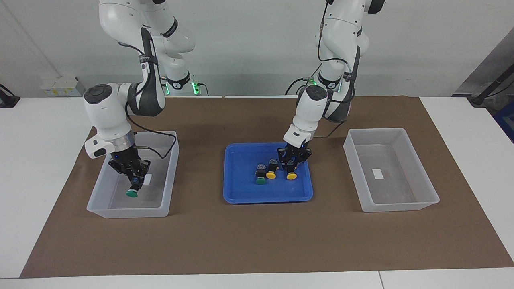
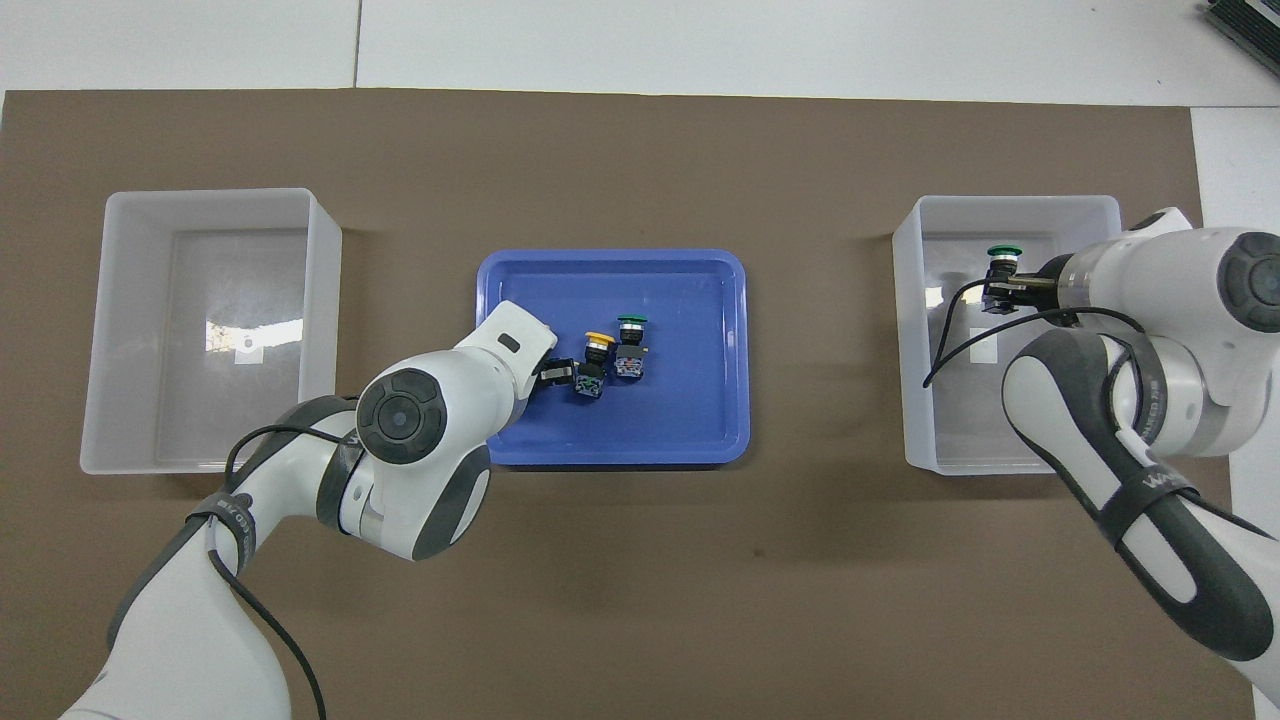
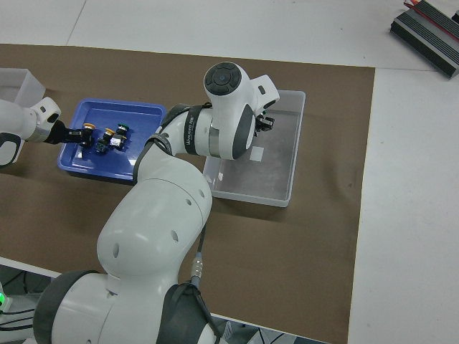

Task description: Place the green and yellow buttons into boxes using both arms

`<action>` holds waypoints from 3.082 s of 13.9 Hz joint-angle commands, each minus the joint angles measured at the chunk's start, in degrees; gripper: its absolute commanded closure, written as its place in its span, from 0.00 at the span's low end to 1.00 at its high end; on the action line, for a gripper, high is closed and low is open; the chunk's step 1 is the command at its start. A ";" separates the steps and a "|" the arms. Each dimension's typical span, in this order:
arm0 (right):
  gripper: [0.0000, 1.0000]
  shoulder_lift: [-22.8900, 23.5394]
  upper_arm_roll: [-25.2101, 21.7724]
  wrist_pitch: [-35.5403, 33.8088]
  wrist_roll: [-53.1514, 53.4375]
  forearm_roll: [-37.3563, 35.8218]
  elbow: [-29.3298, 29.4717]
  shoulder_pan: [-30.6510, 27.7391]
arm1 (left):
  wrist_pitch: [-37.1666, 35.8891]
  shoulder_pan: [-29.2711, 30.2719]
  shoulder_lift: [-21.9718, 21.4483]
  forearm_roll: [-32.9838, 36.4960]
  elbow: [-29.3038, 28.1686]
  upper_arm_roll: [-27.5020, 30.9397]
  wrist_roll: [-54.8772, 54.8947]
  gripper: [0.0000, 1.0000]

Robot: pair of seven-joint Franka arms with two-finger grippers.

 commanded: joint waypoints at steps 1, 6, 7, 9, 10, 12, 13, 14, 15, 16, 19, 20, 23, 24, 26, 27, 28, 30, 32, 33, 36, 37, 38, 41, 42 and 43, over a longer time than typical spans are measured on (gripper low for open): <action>1.00 1.56 0.72 0.63 -1.15 0.40 0.96 -1.08 | -8.28 1.51 -0.11 -0.63 5.95 0.53 0.03 1.00; 0.29 1.83 0.71 -0.16 -1.41 0.40 0.96 -1.79 | -26.58 7.31 -0.73 0.16 18.52 0.70 0.64 1.00; 0.28 1.56 0.71 -0.42 -1.41 0.40 1.04 -1.79 | -27.29 8.46 -1.25 0.16 19.23 0.70 0.73 1.00; 0.20 0.69 0.80 -1.64 -1.32 0.31 1.74 -1.44 | -27.74 11.97 -2.39 0.16 19.24 0.62 3.18 1.00; 0.16 -0.27 0.80 -4.00 -1.24 0.40 2.79 -1.09 | -29.05 13.72 -2.66 0.16 19.33 0.70 5.72 1.00; 0.07 -1.86 0.89 -9.62 -1.06 0.31 6.13 -0.91 | -30.46 18.12 -3.37 0.16 19.24 0.53 12.65 1.00; 0.00 -2.56 0.89 -12.26 -0.89 0.40 7.88 -0.56 | -30.81 19.79 -3.37 0.16 19.15 0.62 15.56 1.00; 0.00 -3.09 0.89 -15.07 -0.71 0.40 9.73 0.31 | -30.90 21.46 -3.45 0.16 18.81 0.53 17.76 1.00; 0.00 -3.88 0.89 -17.27 -0.36 0.49 11.14 1.45 | -30.82 22.61 -3.80 0.16 18.19 0.62 19.96 1.00; 0.00 -4.67 0.89 -18.86 0.51 0.40 11.93 2.60 | -30.82 23.66 -4.07 0.16 17.66 0.62 22.42 1.00; 0.00 -5.47 0.98 -20.28 3.33 0.40 13.61 4.89 | -29.59 26.39 -5.56 0.16 13.81 0.70 27.88 1.00; 0.00 -5.47 0.98 -20.20 3.94 0.23 13.79 5.59 | -28.63 27.27 -6.61 0.16 11.18 0.70 29.20 1.00; 0.00 -5.47 0.98 -20.46 4.65 0.31 14.49 7.52 | -20.12 29.73 -9.08 0.16 2.13 0.70 32.37 1.00; 0.00 -5.38 0.98 -21.33 6.31 0.22 14.93 8.23 | -19.66 30.09 -9.08 0.16 1.23 0.70 32.64 1.00; 0.00 -5.29 0.98 -21.60 9.04 0.14 15.46 10.33 | -19.04 30.09 -9.08 0.16 -1.05 0.70 32.73 1.00; 0.00 -5.29 0.98 -22.04 10.18 0.05 15.55 11.30 | -17.56 30.09 -9.08 0.16 -2.63 0.70 32.73 1.00; 0.00 -5.29 0.98 -22.30 11.93 -0.30 15.72 12.79 | -15.54 30.09 -9.08 0.16 -3.95 0.70 32.64 1.00; 0.00 -5.29 0.98 -22.39 15.10 -0.48 15.99 15.17 | -14.56 30.09 -9.08 0.16 -4.31 0.70 32.29 0.95; 0.00 -5.29 0.98 -22.39 17.21 -0.48 15.99 17.36 | -15.08 30.09 -8.73 0.16 -3.70 0.70 32.55 0.54; 0.00 -5.21 0.98 -22.39 17.57 -0.48 15.99 17.72 | -15.08 30.09 -8.56 0.16 -3.26 0.70 32.64 0.26; 0.00 -3.63 0.98 -20.91 20.55 -0.48 17.21 22.54 | -17.01 29.83 -7.94 0.16 -0.46 0.70 32.55 0.09; 0.00 -2.23 0.98 -19.51 21.95 -0.57 17.83 23.95 | -18.58 29.74 -7.94 0.16 0.77 0.70 32.64 0.07; 0.00 -1.17 0.98 -17.32 22.58 -0.57 18.09 25.01 | -19.99 29.82 -7.76 0.16 2.61 0.70 32.73 0.07; 0.00 3.22 0.98 -14.49 22.67 -0.48 20.63 27.56 | -32.27 29.48 -5.92 0.16 14.19 0.70 32.47 0.07; 0.00 5.06 0.98 -13.09 22.67 -0.48 21.95 28.44 | -36.49 29.47 -5.13 0.16 18.06 0.70 32.29 0.08; 0.00 6.21 0.98 -11.08 22.67 -0.39 22.05 29.23 | -39.14 29.30 -4.86 0.16 20.53 0.70 32.11 0.08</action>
